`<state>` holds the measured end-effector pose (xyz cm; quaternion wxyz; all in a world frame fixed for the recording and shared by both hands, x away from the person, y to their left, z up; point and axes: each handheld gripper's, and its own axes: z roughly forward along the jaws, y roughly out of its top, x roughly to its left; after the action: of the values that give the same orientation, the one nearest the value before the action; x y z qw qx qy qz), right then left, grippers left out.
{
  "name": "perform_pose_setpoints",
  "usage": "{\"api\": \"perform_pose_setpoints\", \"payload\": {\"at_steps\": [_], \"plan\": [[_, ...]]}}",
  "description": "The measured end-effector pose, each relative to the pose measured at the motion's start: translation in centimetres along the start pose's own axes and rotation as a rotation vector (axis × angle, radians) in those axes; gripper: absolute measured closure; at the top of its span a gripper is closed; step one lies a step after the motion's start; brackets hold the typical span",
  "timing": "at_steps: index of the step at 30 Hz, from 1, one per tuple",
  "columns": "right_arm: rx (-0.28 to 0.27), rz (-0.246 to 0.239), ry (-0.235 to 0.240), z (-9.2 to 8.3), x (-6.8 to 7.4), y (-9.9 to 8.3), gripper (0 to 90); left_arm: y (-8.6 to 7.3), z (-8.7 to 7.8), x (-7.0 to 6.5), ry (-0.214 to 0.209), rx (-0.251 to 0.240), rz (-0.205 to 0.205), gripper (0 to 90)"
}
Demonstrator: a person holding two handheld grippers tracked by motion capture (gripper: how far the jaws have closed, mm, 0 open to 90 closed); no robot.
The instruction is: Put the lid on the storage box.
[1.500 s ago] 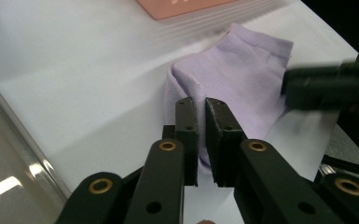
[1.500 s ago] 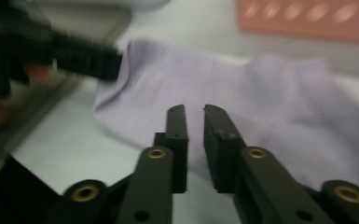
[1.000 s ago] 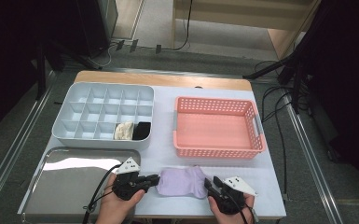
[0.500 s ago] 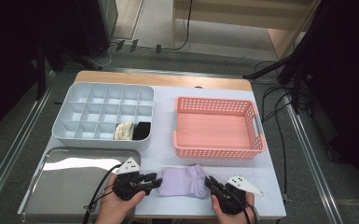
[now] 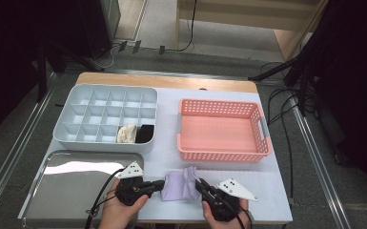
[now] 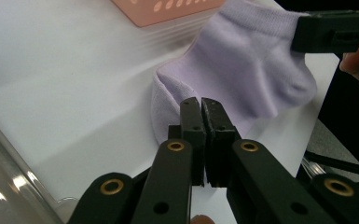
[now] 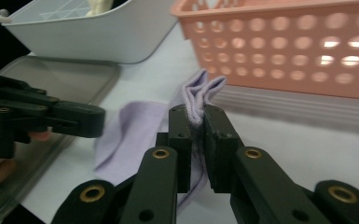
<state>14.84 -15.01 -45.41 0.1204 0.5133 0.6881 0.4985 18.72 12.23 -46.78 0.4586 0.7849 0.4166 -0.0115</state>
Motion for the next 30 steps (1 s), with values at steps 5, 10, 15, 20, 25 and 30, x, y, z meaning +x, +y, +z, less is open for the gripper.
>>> {"api": "perform_pose_setpoints", "payload": {"at_steps": [5, 10, 15, 20, 25, 30], "plan": [[0.016, -0.024, 0.032, 1.4, 1.8, -0.3, 82.0, 0.0, 0.0, 0.1, 0.003, -0.002, -0.006, 89.6], [0.037, -0.078, 0.078, 2.8, 3.3, -0.9, 78.2, 0.0, -0.1, 0.4, 0.008, -0.006, -0.011, 88.4], [0.01, -0.124, 0.135, 2.5, 3.8, -1.1, 57.6, 0.0, -0.4, 0.6, 0.013, -0.007, -0.015, 86.6], [-0.006, -0.056, 0.083, 1.6, 2.1, -1.3, 58.9, -0.1, -0.5, 0.9, 0.016, -0.007, -0.025, 85.4], [0.094, -0.03, -0.02, 3.0, 1.1, -2.3, 60.6, -0.1, -0.4, 0.9, 0.013, -0.001, -0.029, 85.2], [0.137, -0.037, -0.018, 4.1, 1.6, -3.0, 67.7, -0.1, -0.4, 1.2, 0.024, 0.001, -0.033, 84.9]]}}
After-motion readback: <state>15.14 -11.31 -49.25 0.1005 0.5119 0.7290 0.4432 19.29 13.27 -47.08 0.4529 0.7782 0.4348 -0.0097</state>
